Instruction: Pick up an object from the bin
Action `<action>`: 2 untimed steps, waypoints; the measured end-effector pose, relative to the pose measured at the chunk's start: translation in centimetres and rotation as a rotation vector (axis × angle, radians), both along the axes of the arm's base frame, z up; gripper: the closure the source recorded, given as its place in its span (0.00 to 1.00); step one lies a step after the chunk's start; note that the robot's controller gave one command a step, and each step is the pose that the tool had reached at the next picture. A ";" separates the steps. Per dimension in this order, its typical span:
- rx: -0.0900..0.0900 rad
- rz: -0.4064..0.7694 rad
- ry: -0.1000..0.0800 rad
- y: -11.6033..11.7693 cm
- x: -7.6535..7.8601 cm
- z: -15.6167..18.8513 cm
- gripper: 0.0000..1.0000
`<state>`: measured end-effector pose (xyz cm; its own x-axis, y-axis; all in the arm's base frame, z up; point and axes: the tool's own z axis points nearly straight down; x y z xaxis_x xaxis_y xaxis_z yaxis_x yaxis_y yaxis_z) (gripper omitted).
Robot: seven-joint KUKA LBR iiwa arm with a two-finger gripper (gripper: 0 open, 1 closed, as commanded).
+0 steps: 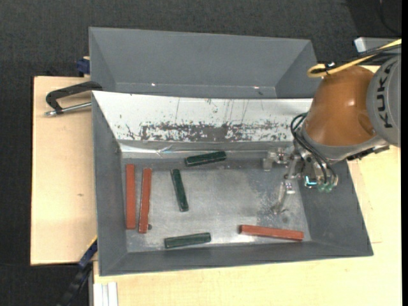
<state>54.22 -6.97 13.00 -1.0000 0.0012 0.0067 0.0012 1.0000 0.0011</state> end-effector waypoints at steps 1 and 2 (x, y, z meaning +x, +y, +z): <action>-0.001 0.001 -0.008 0.0 0.2 0.5 0.00; -0.001 0.123 -0.007 0.5 -1.7 1.5 0.00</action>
Offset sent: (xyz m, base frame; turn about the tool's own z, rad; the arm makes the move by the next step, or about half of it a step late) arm -0.0485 0.0120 0.0335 -0.3104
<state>52.52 -6.47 14.46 -0.9927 -0.1210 -0.0004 -0.1210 0.9927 0.0001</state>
